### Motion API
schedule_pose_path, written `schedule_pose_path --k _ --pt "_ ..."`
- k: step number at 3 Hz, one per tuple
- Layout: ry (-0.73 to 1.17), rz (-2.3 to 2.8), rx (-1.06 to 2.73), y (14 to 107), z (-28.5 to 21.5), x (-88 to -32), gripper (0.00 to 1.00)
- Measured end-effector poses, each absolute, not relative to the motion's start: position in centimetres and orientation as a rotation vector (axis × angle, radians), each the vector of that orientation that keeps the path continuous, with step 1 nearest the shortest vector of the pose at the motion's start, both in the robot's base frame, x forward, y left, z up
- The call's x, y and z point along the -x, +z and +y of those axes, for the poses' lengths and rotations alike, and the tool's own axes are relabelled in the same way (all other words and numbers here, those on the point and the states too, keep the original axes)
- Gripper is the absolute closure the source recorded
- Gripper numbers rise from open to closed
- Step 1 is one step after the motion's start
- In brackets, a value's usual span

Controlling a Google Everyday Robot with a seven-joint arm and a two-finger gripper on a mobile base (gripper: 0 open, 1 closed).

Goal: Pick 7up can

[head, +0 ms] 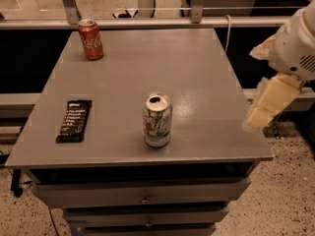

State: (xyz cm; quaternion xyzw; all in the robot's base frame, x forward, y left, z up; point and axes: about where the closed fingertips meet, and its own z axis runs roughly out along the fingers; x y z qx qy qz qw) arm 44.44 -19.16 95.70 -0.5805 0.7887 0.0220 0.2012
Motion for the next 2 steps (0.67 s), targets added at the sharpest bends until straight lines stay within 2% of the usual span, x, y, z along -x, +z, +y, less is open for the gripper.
schedule_pose_path --k 2 --pt "0.487 1.994 1.413 92.2 -7.7 -46.2 0.0"
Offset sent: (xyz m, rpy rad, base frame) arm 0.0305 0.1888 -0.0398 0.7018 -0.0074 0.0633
